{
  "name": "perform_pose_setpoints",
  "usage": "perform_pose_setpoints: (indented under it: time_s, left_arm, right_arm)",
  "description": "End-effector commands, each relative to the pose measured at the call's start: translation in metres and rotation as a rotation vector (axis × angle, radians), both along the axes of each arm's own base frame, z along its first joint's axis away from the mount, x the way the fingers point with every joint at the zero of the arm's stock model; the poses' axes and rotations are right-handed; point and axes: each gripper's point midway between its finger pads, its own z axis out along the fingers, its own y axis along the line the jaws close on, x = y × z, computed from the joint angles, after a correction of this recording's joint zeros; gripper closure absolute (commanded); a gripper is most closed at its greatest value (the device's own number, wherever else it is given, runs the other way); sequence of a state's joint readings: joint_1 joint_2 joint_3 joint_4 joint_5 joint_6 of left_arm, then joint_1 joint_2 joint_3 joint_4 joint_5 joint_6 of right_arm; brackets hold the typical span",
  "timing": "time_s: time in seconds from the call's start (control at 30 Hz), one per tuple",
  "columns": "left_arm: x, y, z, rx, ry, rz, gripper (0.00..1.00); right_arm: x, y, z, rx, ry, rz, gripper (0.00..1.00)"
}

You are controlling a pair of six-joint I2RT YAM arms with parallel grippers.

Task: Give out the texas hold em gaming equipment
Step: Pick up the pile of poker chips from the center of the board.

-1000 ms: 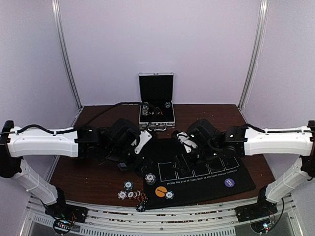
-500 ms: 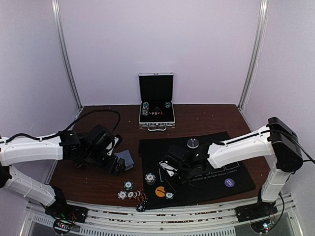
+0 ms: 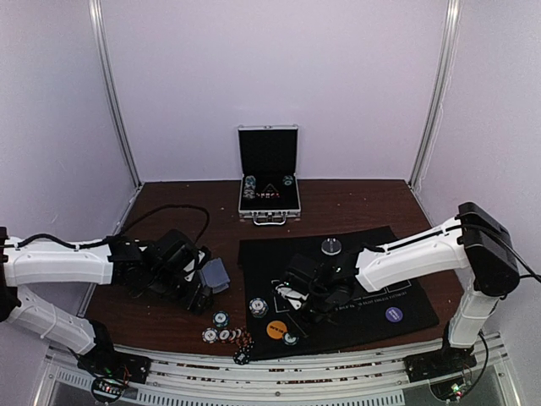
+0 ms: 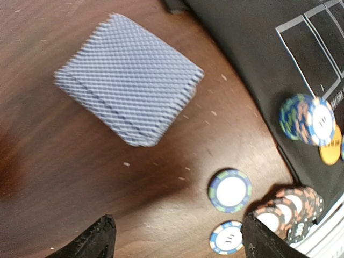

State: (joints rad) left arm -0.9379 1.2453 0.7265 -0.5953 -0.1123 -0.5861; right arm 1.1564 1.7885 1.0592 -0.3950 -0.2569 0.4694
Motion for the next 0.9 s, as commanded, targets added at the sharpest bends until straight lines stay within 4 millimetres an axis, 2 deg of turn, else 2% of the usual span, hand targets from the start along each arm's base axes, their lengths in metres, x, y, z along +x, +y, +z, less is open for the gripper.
perform_pose_setpoints:
  time_s: [0.0,0.13,0.23,0.37,0.53,0.77,0.87]
  left_arm:
    - [-0.007,-0.017,-0.007,0.027,-0.034,-0.071,0.14]
    - [-0.015,-0.027,-0.024,0.093,-0.029,-0.122,0.09]
    - [-0.019,-0.034,-0.034,0.119,-0.027,-0.150,0.08]
    - [-0.014,-0.034,-0.043,0.159,-0.029,-0.141,0.08]
    - [-0.009,-0.040,-0.045,0.164,-0.032,-0.128,0.11]
    - [-0.009,-0.051,-0.046,0.142,-0.027,-0.163,0.13]
    - [-0.012,-0.052,-0.054,0.157,-0.003,-0.178,0.19]
  right_arm:
    - [-0.005,0.002,0.019,0.022,-0.003,0.027,0.77]
    - [0.006,0.015,0.047,0.090,-0.054,0.016,0.71]
    - [0.016,0.012,0.064,0.105,-0.116,-0.013,0.66]
    - [0.025,0.005,0.077,0.123,-0.160,-0.052,0.63]
    - [0.024,-0.001,0.074,0.111,-0.155,-0.056,0.62]
    - [0.022,0.001,0.069,0.109,-0.138,-0.044,0.62]
    - [0.022,0.001,0.067,0.103,-0.137,-0.039,0.62]
